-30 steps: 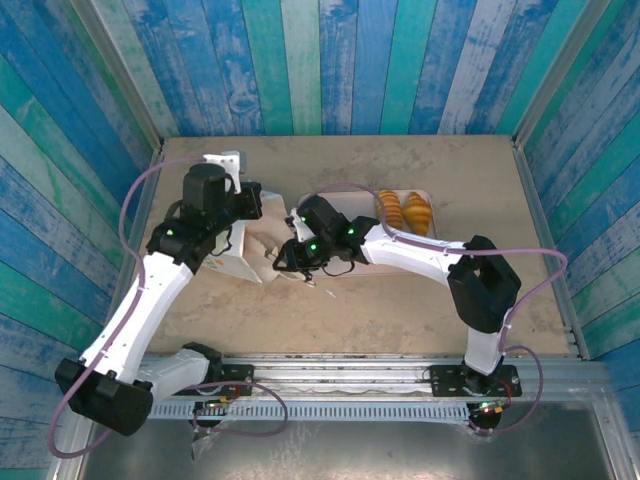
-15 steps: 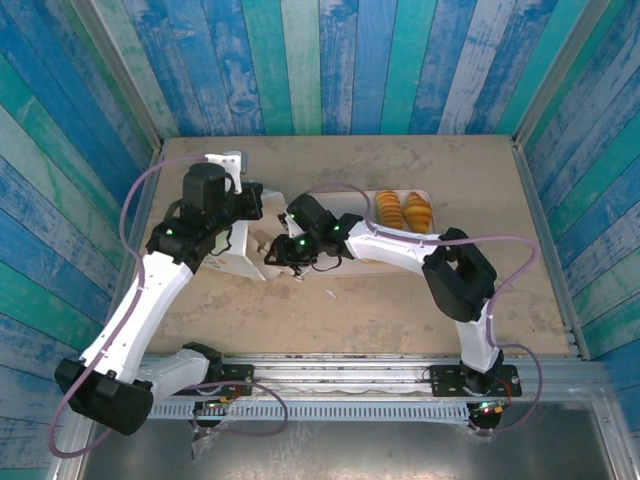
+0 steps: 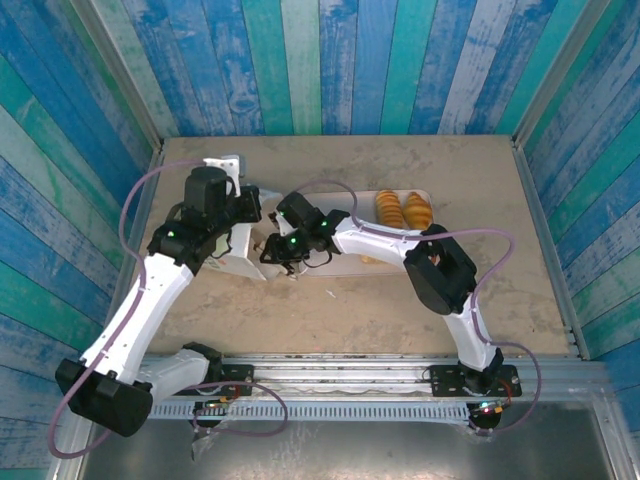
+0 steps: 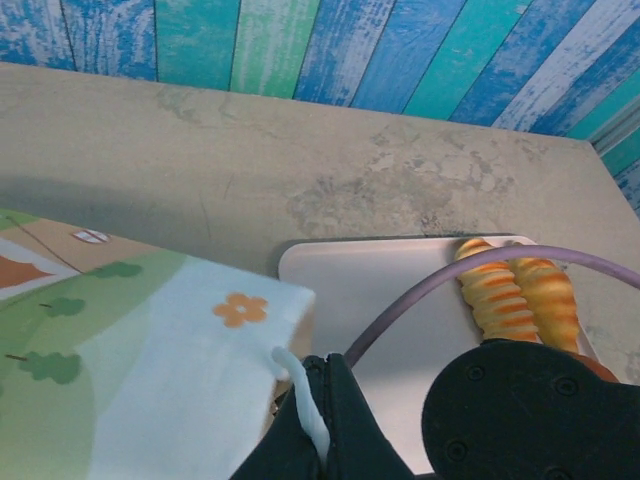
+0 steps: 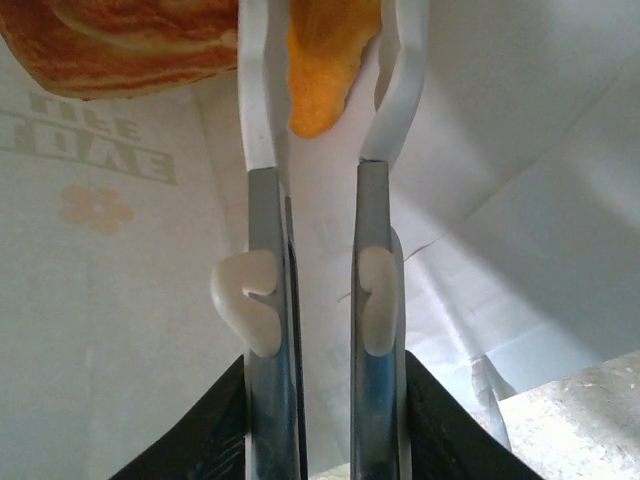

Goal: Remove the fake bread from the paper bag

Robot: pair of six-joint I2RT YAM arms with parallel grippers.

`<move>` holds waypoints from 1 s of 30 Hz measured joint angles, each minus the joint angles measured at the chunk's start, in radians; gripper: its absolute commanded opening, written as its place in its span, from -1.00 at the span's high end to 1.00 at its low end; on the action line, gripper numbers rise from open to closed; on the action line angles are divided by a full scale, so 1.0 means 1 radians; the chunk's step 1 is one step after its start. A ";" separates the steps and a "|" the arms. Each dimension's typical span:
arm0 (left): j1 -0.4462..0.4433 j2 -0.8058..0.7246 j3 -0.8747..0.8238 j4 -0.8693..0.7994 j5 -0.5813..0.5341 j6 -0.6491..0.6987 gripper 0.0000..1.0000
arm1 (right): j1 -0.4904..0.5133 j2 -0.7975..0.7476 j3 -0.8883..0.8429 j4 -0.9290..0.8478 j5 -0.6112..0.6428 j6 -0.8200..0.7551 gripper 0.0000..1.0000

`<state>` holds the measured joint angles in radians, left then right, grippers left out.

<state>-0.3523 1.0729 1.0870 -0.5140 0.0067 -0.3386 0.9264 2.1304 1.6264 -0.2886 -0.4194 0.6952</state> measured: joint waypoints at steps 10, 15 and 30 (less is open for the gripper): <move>0.000 -0.062 -0.047 -0.003 -0.115 -0.040 1.00 | 0.039 -0.141 -0.009 -0.182 0.174 -0.167 0.37; 0.000 -0.066 -0.050 0.001 -0.129 -0.048 1.00 | 0.051 -0.202 -0.009 -0.254 0.273 -0.216 0.36; 0.000 -0.066 -0.079 0.035 -0.107 -0.063 1.00 | 0.058 -0.137 0.027 -0.404 0.337 -0.320 0.15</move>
<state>-0.3523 1.0069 1.0084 -0.4786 -0.1001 -0.4011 0.9844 1.9938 1.6535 -0.6922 -0.0822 0.3752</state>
